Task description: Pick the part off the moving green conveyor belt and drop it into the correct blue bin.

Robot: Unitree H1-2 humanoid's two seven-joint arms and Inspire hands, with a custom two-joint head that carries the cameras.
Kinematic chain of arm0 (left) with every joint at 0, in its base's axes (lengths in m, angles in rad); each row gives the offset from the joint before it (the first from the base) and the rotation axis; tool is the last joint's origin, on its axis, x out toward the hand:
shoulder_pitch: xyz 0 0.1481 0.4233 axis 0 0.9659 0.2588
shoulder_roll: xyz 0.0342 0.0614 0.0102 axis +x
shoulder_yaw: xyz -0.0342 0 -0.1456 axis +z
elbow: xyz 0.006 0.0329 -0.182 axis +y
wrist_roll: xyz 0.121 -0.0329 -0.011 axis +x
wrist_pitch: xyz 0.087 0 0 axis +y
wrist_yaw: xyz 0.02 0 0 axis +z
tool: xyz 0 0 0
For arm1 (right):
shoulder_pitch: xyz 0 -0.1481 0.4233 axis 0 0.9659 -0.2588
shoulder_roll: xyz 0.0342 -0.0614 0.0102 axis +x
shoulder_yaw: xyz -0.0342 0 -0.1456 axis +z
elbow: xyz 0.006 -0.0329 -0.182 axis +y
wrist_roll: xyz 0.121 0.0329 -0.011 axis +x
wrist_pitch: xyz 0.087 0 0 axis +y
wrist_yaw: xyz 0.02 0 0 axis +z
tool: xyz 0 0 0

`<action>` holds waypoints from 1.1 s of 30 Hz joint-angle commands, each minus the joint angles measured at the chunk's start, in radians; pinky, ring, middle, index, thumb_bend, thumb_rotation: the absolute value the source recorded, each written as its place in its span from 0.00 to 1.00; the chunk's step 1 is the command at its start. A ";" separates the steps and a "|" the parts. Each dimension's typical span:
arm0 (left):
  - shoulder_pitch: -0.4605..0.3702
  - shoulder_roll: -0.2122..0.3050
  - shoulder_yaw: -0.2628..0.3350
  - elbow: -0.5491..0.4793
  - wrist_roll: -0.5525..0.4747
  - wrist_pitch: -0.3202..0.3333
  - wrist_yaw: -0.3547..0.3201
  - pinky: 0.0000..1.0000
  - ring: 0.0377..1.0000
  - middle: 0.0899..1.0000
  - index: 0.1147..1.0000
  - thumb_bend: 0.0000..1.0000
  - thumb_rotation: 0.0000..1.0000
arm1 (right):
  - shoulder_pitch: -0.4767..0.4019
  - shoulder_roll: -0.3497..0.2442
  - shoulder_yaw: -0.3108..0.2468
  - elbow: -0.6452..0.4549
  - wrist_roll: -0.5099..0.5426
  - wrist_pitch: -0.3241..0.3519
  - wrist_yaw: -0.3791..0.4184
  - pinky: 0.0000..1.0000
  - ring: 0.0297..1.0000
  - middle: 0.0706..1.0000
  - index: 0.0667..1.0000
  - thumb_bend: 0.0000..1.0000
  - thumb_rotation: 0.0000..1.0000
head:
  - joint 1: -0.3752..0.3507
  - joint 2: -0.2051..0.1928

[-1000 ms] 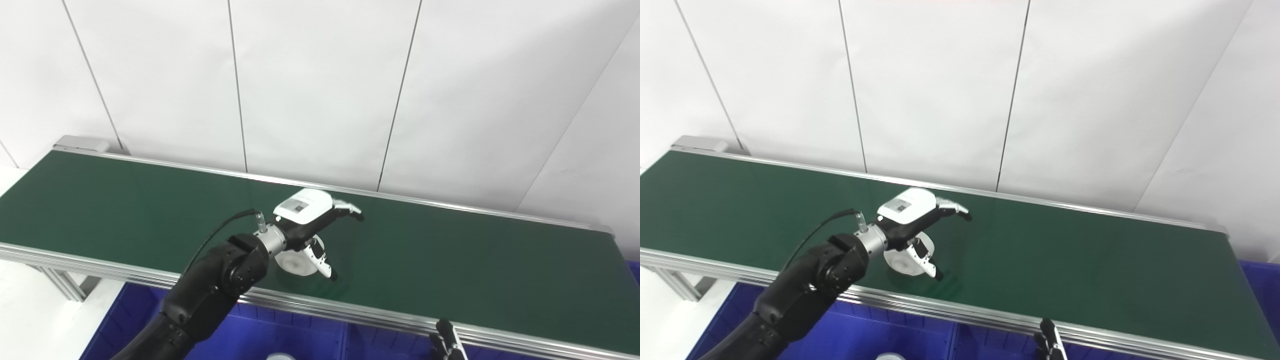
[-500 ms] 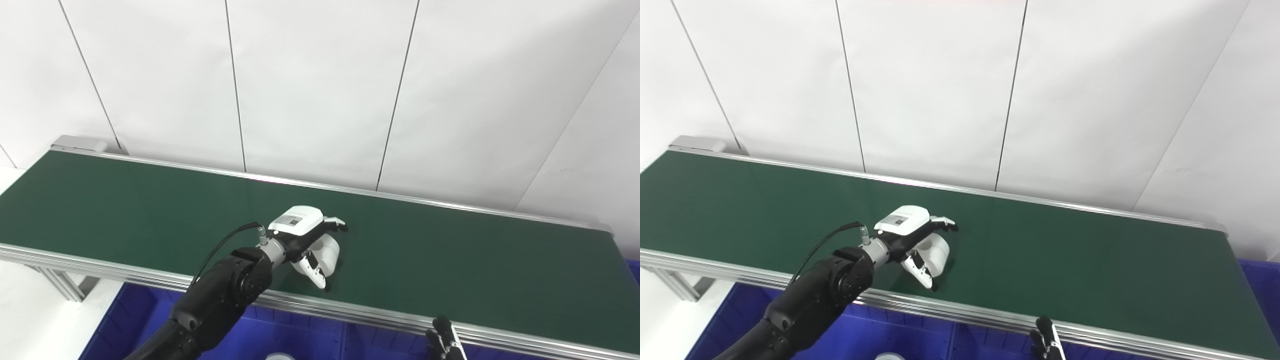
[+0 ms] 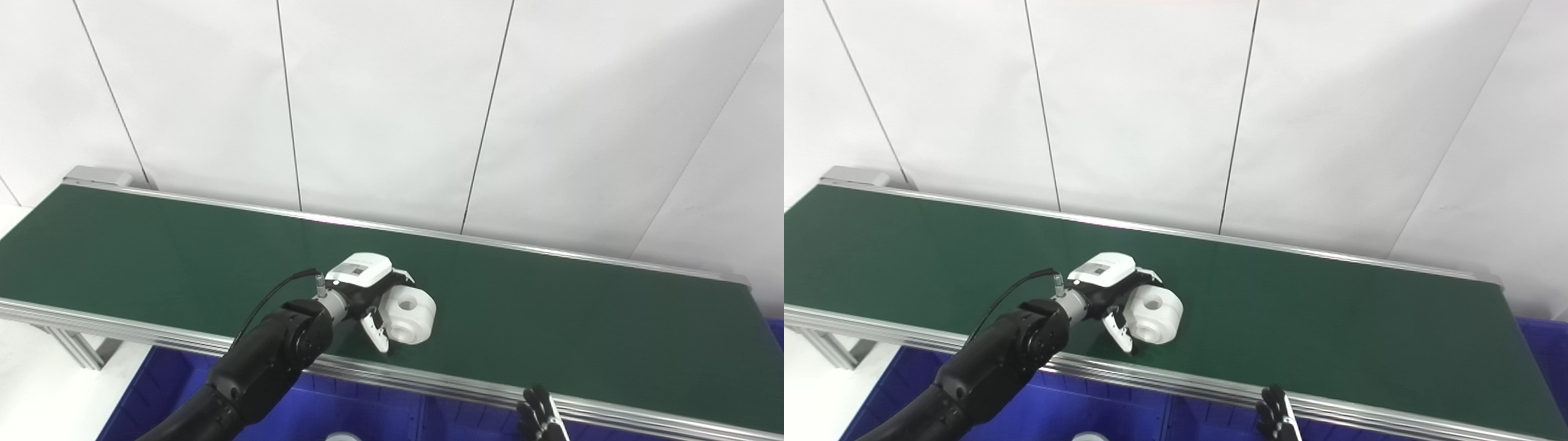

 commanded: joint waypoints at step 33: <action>0.151 0.085 0.054 -0.484 -0.178 -0.021 -0.077 0.33 0.39 0.42 0.43 0.52 0.00 | -0.016 -0.049 -0.015 -0.173 0.046 0.130 0.011 0.93 0.95 0.97 1.00 0.84 0.97 | 0.130 0.180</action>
